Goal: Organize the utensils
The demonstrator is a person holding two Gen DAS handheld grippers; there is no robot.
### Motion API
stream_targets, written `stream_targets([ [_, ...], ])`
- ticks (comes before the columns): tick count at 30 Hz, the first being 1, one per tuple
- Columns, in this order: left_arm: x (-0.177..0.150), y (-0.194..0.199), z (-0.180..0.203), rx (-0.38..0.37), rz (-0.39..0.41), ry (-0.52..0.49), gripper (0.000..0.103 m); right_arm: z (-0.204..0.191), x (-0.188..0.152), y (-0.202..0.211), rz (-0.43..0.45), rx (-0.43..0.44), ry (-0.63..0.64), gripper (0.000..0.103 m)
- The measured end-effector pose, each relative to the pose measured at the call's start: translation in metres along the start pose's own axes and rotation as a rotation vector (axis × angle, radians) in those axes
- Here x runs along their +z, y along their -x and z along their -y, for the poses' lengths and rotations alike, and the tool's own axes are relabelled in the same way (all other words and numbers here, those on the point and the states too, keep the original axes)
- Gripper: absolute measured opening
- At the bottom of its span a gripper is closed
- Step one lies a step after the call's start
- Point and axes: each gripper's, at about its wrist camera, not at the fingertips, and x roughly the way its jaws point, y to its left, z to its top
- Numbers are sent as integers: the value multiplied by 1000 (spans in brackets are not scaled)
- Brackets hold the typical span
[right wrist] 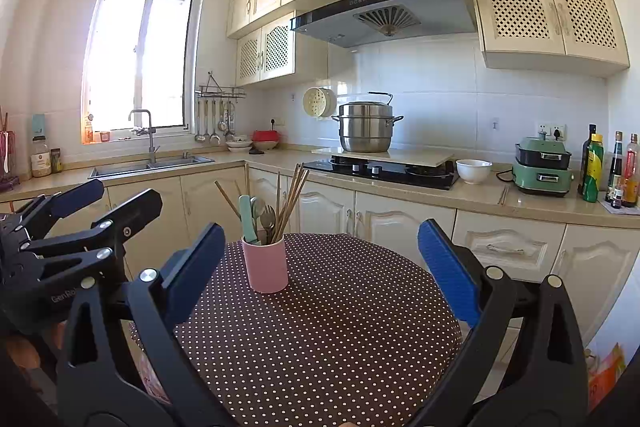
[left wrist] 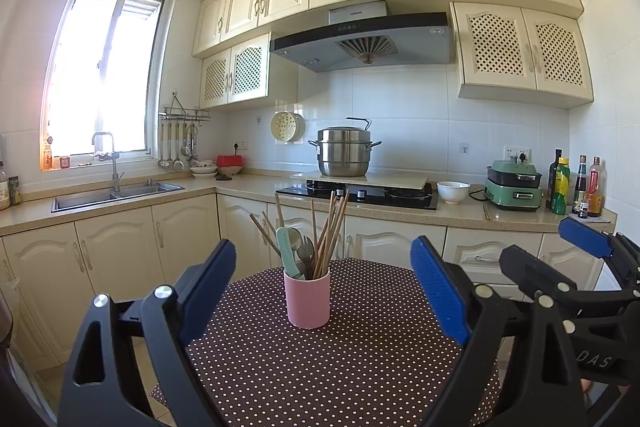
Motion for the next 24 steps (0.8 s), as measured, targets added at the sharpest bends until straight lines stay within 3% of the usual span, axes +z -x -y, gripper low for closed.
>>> stream_targets([
  [24,0,0,-2,0,1,0,87,-1,0,-3,-3,4,-2,95],
])
